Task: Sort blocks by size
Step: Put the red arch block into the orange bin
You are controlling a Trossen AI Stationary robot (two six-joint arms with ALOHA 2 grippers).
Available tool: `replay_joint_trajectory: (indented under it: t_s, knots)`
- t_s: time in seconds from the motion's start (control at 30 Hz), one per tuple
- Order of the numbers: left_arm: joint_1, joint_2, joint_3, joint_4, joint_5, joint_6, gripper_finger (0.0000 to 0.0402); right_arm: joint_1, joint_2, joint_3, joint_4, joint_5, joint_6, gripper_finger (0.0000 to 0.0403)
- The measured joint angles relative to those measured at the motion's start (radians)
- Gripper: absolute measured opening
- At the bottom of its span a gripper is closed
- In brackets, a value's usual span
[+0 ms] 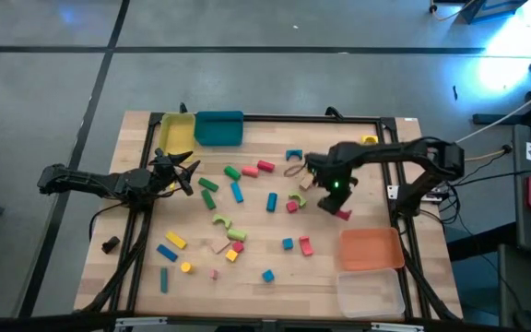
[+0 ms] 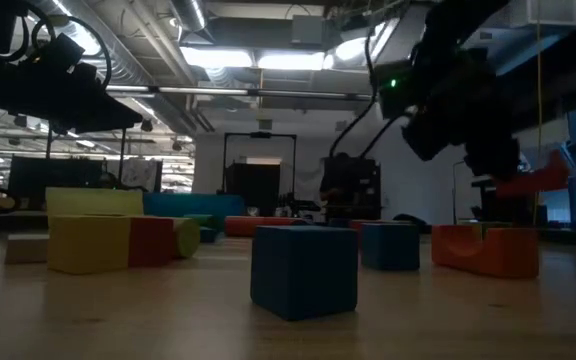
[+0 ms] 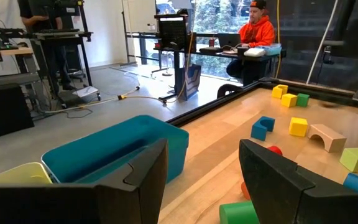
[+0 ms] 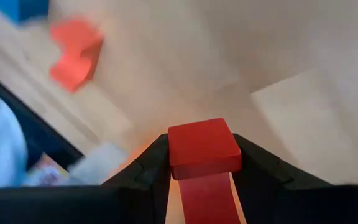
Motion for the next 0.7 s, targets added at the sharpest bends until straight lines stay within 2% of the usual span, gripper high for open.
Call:
replay_joint_trajectory:
  t_s: [0.17,0.5,0.7]
  knots:
    - [0.000,0.000,0.000,0.000,0.000,0.000,0.0184,0.156,0.000,0.037,-0.010,0.018,0.029,0.0139]
    - [0.000,0.000,0.000,0.000,0.004,-0.039,0.0184,0.434,0.000,0.086,-0.197,0.214,0.204,0.0141]
    - [0.000,0.000,0.000,0.050,0.127,-0.077,0.0184,0.591,0.000,0.086,-0.222,0.237,0.263,0.0161]
